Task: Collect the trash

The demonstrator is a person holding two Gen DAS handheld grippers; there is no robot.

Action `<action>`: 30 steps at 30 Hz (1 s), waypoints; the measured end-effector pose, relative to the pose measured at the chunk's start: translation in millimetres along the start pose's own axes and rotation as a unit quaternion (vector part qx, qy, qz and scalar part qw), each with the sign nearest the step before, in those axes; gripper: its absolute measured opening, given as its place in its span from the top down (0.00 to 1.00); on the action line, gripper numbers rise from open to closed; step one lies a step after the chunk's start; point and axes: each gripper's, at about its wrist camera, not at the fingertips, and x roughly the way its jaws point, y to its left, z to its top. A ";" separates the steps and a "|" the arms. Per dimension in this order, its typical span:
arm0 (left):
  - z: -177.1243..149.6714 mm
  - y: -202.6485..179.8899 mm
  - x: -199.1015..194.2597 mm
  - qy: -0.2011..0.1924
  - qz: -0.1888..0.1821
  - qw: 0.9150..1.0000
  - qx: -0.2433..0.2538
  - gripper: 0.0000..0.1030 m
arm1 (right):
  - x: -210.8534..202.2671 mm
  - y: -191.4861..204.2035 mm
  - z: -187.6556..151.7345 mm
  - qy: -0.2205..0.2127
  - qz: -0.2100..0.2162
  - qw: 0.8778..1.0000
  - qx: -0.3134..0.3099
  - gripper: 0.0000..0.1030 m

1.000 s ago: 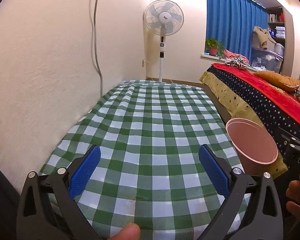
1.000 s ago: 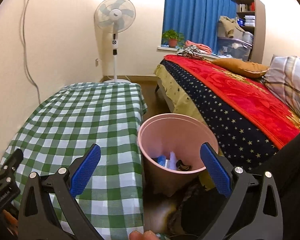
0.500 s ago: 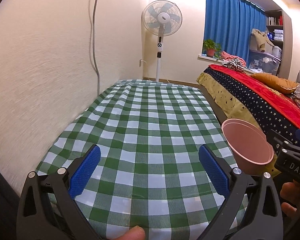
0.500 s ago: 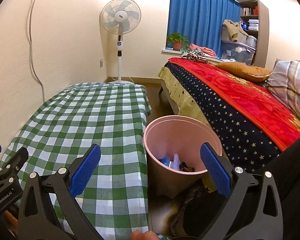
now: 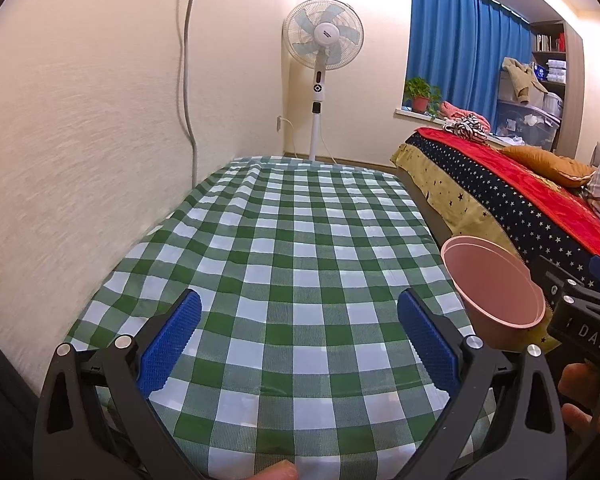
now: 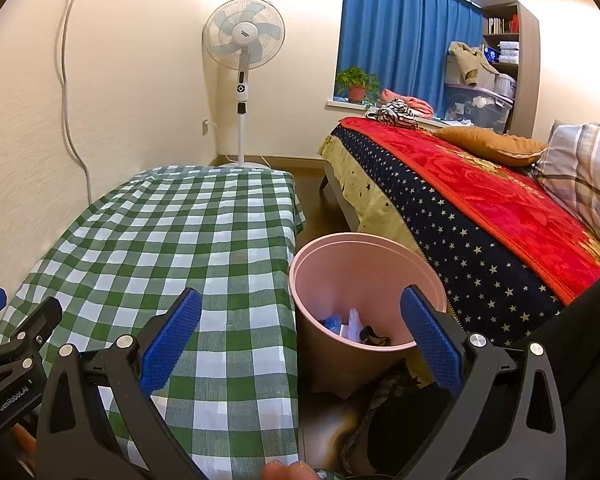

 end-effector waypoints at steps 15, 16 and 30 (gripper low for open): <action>-2.0 1.0 2.2 0.003 -0.005 1.000 0.001 0.08 | 1.1 1.7 1.9 0.000 -0.001 1.000 0.000 0.05; -2.2 0.8 2.2 0.004 -0.005 1.000 0.001 0.08 | 1.1 1.8 2.1 -0.001 -0.002 1.000 -0.001 0.05; -3.0 -0.8 0.4 0.005 -0.009 1.000 0.005 0.08 | 1.2 0.0 1.5 -0.002 -0.003 1.000 0.004 0.05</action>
